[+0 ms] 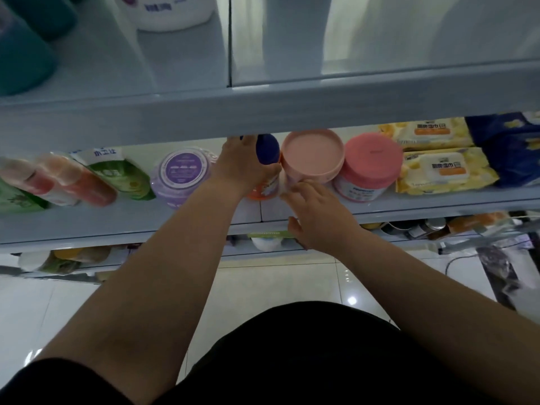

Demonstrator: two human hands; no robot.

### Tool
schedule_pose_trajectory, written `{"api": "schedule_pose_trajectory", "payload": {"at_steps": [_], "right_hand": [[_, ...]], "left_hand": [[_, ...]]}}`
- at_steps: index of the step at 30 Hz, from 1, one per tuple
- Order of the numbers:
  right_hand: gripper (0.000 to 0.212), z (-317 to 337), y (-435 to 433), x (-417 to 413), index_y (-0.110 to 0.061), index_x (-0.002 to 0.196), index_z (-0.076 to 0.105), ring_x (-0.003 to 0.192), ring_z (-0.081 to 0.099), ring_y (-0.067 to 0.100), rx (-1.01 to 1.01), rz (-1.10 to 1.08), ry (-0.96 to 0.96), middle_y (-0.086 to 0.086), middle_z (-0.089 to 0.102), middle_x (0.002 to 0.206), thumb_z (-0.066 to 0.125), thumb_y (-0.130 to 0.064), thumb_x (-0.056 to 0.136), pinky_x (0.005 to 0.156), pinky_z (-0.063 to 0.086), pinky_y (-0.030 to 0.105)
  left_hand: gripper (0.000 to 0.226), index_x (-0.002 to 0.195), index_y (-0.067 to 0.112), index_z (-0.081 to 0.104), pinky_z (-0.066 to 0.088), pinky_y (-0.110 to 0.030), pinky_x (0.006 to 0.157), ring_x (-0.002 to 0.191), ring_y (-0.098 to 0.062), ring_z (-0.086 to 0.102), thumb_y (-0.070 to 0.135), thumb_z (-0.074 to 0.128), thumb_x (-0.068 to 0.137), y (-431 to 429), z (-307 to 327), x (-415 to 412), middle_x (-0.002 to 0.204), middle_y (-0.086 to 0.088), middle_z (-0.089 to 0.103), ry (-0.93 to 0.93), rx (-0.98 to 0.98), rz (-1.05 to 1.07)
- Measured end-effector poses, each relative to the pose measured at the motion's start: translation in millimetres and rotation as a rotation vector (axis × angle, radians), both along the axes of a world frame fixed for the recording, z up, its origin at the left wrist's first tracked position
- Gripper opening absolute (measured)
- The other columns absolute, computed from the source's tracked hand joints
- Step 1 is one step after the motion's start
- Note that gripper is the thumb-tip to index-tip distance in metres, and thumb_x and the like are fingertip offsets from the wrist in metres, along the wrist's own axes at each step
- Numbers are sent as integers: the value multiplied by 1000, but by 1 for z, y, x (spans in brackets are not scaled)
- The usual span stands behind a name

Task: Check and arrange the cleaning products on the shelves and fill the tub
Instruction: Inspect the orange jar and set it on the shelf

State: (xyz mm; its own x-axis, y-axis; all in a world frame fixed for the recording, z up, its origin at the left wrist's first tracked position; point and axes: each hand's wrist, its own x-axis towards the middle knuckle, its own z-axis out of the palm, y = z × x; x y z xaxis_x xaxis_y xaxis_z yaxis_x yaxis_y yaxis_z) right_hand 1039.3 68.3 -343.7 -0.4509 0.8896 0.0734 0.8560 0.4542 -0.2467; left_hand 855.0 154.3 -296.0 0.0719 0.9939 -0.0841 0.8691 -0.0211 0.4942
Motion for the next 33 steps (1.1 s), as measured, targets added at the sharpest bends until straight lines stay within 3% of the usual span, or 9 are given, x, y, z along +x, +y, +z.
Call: {"api": "schedule_pose_trajectory", "payload": {"at_steps": [7, 10, 12, 15, 20, 22, 25, 29, 33], "right_hand": [[42, 4, 0, 7, -9, 131, 62, 117, 57, 35, -151, -43, 61, 14, 61, 125, 62, -24, 92, 96, 51, 47], [63, 7, -7, 0, -14, 149, 44, 134, 48, 30, -336, -143, 185, 10, 50, 146, 68, -36, 95, 109, 42, 41], [83, 14, -13, -7, -24, 153, 34, 135, 47, 15, -509, -174, 405, -3, 47, 149, 79, -43, 86, 112, 43, 37], [91, 17, -28, -16, -39, 144, 32, 116, 61, -2, -678, -208, 807, -17, 59, 132, 92, -31, 76, 96, 53, 22], [91, 18, -55, -39, -29, 140, 44, 119, 68, 23, -877, -261, 1327, -1, 70, 126, 90, -32, 62, 96, 58, 45], [100, 20, -65, -52, -24, 135, 49, 111, 71, 24, -1058, -286, 1565, 0, 74, 118, 98, -38, 49, 86, 61, 40], [113, 15, -80, -69, -16, 136, 51, 114, 69, 33, -1203, -311, 1777, 11, 71, 125, 102, -46, 40, 87, 61, 51], [113, 15, -97, -88, -13, 140, 50, 119, 66, 38, -1174, -343, 1854, 16, 67, 131, 102, -44, 44, 94, 58, 57], [102, 30, -107, -114, -20, 145, 46, 121, 67, 32, -913, -539, 1605, 10, 66, 134, 95, -34, 57, 94, 58, 51]], "left_hand": [[76, 137, 25, 51, 48, -37, 100, 124, -24, 48, 45, 84, 72, -14, 3, -2, 139, -5, 47, -63, 18, -5], [75, 138, 28, 53, 45, -28, 95, 120, -19, 51, 49, 82, 73, -27, 9, -8, 137, -2, 47, -107, -37, 0], [66, 134, 30, 57, 43, -20, 84, 112, -14, 55, 51, 78, 76, -40, 18, -11, 133, 3, 53, -186, -72, 36], [49, 128, 32, 62, 38, -13, 69, 95, -2, 58, 52, 71, 85, -57, 35, -18, 120, 11, 60, -334, -134, 84], [46, 107, 29, 67, 50, -29, 73, 94, -16, 65, 53, 27, 108, -75, 59, -39, 102, 8, 67, -685, -298, 209], [42, 106, 29, 66, 55, -33, 77, 94, -19, 67, 44, 27, 110, -88, 61, -49, 105, 2, 70, -796, -332, 231], [32, 107, 27, 65, 57, -35, 80, 94, -20, 68, 35, 34, 109, -108, 58, -61, 104, 1, 70, -945, -344, 277], [24, 117, 17, 58, 60, -32, 79, 99, -19, 70, 30, 40, 108, -128, 48, -83, 112, 2, 69, -943, -325, 225], [23, 123, 26, 51, 57, -36, 88, 110, -14, 64, 36, 56, 102, -143, 36, -103, 121, 7, 62, -924, -324, 143]]}}
